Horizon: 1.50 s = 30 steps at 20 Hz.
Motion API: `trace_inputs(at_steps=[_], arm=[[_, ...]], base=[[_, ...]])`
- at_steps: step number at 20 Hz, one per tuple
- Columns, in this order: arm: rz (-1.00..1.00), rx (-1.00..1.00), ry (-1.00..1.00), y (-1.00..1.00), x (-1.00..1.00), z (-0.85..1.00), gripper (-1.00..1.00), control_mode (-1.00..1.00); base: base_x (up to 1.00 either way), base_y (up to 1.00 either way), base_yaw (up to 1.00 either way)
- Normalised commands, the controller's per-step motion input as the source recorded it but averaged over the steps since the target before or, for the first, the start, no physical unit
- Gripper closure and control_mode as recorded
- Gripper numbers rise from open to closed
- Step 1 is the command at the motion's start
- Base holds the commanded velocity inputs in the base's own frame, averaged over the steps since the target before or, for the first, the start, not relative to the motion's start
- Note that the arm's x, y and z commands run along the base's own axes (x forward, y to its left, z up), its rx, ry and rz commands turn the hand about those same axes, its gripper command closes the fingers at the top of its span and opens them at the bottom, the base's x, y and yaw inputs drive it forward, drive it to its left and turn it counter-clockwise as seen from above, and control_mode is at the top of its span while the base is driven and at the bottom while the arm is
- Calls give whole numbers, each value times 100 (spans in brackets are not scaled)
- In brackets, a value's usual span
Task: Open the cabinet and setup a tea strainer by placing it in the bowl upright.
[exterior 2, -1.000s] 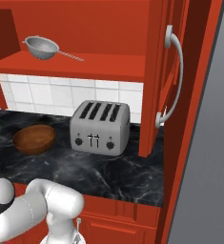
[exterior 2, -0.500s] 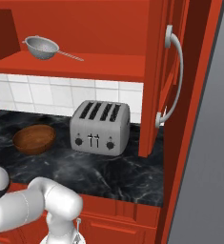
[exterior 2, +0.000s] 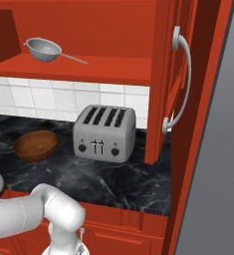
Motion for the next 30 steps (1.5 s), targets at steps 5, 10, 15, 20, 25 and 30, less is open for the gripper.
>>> trace_inputs(at_steps=[5, 10, 15, 20, 25, 30], arm=[[-7, 6, -1, -63, -100, 0, -100, -100], [-1, 17, -1, -51, -92, 0, -100, -100], [0, 22, 3, -60, -24, -7, -100, -100], [0, 48, 8, -77, -9, -26, -100, -100], [1, 52, 22, -92, 0, -9, -100, -100], [2, 53, 15, -50, -5, -2, -100, -100]], base=[[0, 0, 0], [0, 0, 0], [0, 0, 0], [0, 0, 0], [0, 0, 0], [0, 0, 0]])
